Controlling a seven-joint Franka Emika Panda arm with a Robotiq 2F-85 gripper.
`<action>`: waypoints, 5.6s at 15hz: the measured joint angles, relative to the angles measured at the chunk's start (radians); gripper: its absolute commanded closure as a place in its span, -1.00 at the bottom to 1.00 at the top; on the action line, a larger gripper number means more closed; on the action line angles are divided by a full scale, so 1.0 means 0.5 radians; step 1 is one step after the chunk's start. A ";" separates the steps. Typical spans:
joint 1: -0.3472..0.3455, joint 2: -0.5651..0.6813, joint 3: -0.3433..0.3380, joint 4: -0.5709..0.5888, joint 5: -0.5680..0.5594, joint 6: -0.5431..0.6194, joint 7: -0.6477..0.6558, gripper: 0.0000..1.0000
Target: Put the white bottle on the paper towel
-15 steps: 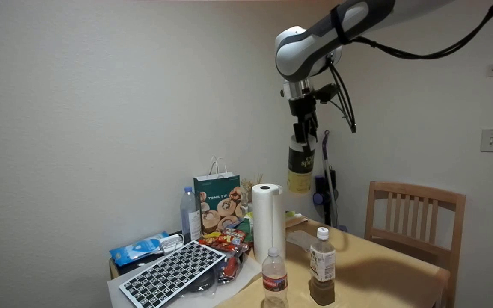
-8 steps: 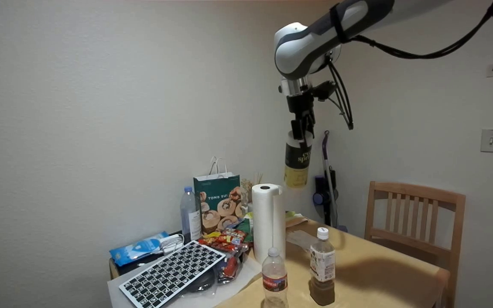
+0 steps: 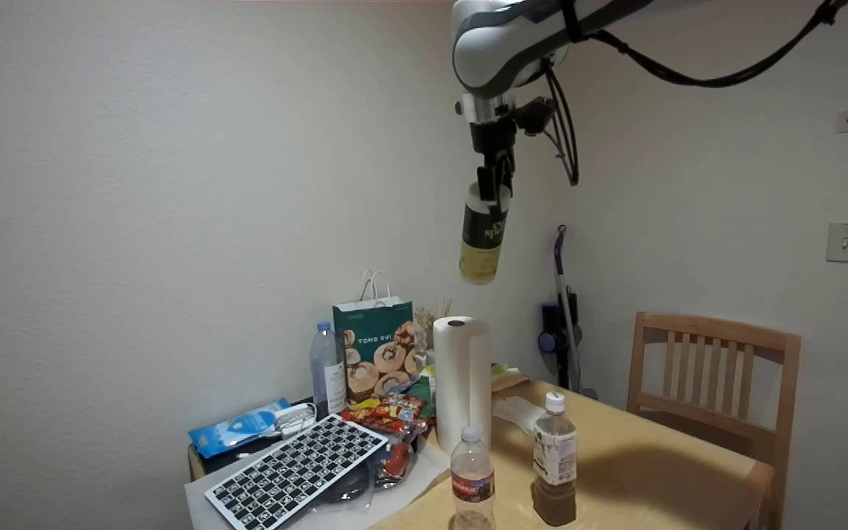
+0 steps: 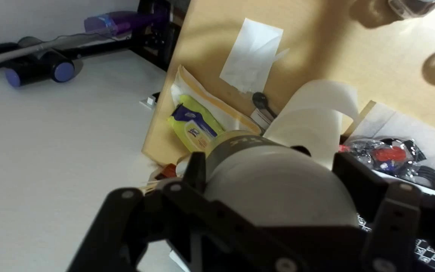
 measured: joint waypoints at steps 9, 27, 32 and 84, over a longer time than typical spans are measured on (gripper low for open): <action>0.005 0.326 0.121 0.480 0.289 -0.368 -0.140 -0.21; 0.006 0.757 0.109 1.057 0.249 -0.694 -0.154 -0.21; 0.005 0.780 0.090 1.157 0.247 -0.782 -0.154 -0.21; 0.024 1.120 0.083 1.650 0.224 -0.971 -0.340 -1.00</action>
